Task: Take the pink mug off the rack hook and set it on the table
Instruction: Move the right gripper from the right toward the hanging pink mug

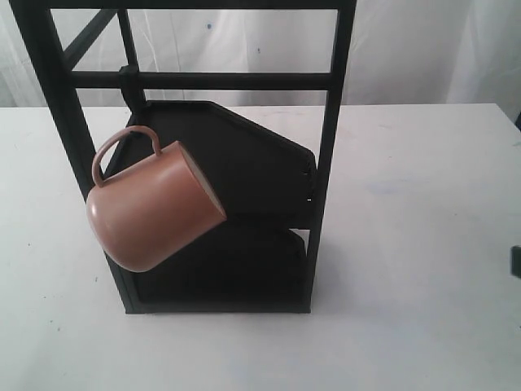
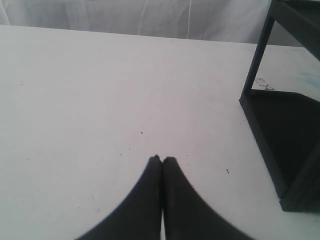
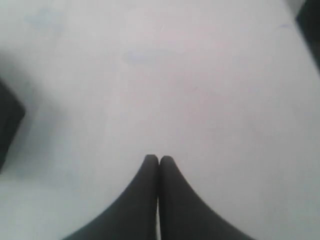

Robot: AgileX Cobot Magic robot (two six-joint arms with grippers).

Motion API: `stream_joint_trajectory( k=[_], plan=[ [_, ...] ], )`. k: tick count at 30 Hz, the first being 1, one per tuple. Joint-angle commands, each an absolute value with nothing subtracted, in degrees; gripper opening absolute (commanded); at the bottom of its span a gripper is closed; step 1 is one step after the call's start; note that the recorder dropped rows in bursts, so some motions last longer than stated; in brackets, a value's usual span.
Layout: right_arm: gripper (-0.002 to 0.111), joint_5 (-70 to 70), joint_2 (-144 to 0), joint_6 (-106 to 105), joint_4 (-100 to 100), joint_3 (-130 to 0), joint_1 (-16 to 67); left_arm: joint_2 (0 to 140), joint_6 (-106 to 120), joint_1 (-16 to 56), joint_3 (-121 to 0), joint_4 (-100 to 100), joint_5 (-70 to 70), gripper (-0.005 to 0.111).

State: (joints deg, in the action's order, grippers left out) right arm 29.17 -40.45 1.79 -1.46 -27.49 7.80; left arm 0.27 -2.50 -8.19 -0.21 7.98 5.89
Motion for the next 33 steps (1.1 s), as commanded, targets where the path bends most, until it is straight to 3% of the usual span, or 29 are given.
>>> stream_joint_trajectory(
  k=[1, 5, 11, 21, 25, 33],
  plan=[
    [0.0, 32.27, -47.74, -20.22, 19.19, -30.64, 10.92, 0.54, -2.55, -7.88, 0.0, 8.42, 5.64, 0.0],
    [0.0, 39.18, -49.79, -41.21, 36.58, -30.74, 12.75, 0.54, -2.55, -7.88, 0.0, 8.42, 5.64, 0.0],
    [0.0, 69.96, -49.89, -69.04, 60.41, -30.74, 13.77, 0.54, -2.55, -7.88, 0.0, 8.42, 5.64, 0.0],
    [0.0, 69.96, -49.46, -65.12, 78.76, -31.43, 14.64, 0.58, -2.55, -7.88, 0.0, 8.42, 5.64, 0.0],
    [0.0, 69.96, -49.46, -59.14, 69.78, -37.07, 19.34, 0.58, -2.55, -7.88, 0.0, 8.42, 5.64, 0.0],
    [0.0, 69.96, -49.75, -27.4, 36.35, -47.43, 32.46, 0.58, -2.55, -7.88, 0.0, 8.42, 5.64, 0.0]
  ],
)
